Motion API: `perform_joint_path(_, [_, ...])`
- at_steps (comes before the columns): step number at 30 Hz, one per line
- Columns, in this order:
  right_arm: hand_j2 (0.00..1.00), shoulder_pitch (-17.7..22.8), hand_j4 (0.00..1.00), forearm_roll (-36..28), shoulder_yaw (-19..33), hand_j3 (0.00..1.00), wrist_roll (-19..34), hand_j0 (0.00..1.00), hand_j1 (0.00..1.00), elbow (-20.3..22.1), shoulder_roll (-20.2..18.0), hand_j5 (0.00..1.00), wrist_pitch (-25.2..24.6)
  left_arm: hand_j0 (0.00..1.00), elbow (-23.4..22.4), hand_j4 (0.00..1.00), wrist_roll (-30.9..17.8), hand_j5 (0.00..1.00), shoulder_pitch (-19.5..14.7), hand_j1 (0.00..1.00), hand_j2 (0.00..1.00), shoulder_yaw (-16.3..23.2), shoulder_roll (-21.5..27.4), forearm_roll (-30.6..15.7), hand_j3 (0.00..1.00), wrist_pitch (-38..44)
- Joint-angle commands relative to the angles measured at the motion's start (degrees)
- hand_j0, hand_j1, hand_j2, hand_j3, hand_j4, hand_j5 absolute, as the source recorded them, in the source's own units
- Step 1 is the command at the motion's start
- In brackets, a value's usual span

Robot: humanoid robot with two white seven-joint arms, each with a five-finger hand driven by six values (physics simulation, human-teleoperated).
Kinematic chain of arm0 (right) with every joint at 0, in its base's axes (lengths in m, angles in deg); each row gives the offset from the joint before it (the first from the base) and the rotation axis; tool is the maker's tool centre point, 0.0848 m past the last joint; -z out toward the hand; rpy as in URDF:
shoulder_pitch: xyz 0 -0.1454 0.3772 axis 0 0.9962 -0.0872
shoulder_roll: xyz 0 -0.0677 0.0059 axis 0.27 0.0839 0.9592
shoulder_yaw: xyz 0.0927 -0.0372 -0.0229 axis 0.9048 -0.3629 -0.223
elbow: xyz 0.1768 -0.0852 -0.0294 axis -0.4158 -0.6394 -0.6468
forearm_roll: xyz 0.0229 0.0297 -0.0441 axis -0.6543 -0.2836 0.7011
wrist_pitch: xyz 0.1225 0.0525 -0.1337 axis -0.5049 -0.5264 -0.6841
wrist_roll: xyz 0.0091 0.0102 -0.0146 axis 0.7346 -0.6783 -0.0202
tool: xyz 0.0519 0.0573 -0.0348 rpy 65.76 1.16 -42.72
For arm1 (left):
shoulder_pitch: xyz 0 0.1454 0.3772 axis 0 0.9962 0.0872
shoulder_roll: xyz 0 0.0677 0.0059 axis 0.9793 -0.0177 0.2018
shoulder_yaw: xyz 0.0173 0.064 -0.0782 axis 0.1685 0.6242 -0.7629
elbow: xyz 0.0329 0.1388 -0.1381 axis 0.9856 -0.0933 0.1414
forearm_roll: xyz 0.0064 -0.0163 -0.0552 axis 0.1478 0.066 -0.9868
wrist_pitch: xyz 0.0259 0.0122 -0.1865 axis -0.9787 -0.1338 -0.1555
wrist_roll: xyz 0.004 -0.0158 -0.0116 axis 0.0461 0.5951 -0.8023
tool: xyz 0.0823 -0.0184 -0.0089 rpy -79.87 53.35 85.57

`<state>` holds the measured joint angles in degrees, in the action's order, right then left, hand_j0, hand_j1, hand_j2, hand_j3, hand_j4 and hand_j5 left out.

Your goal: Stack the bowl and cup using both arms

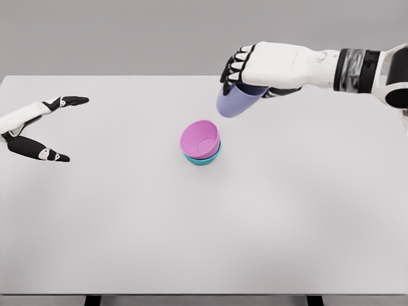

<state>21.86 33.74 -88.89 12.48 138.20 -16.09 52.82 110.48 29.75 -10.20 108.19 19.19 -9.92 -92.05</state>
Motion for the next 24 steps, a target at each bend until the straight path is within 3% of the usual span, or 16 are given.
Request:
perform_joint_path(1, [0.62,-0.09,0.62,-0.34,-0.3,0.62,-0.06,0.62,0.62,0.11,2.51,0.62,-0.22,1.0,0.04,1.0,0.02,1.0,0.0,1.0,1.0,-0.02,0.07,-0.48,1.0,0.13])
perform_joint_path(6, [0.62,0.0,0.62,-0.25,-0.74,0.62,-0.06,0.62,0.62,0.03,5.86,0.62,-0.22,1.0,-0.05,1.0,0.02,1.0,0.0,1.0,1.0,-0.02,-0.02,-0.48,1.0,0.13])
perform_joint_path(12, [0.62,-0.09,0.62,0.36,-5.57,0.62,-0.06,0.62,0.62,-0.59,8.4,0.62,-0.22,1.0,-0.05,1.0,0.02,1.0,0.0,1.0,1.0,-0.02,-0.02,-0.48,1.0,0.13])
perform_joint_path(15, [0.62,-0.18,0.62,0.54,-6.98,0.62,-0.06,0.62,0.62,-4.19,9.37,0.62,-0.22,1.0,-0.05,1.0,0.02,1.0,0.0,1.0,1.0,-0.02,-0.1,-0.48,1.0,0.13])
perform_joint_path(24, [0.62,-0.18,0.62,0.8,-9.09,0.62,-0.06,0.62,0.62,-7.88,9.46,0.62,-0.22,1.0,0.04,1.0,0.02,1.0,0.0,1.0,1.0,-0.02,-0.1,-0.48,1.0,0.13])
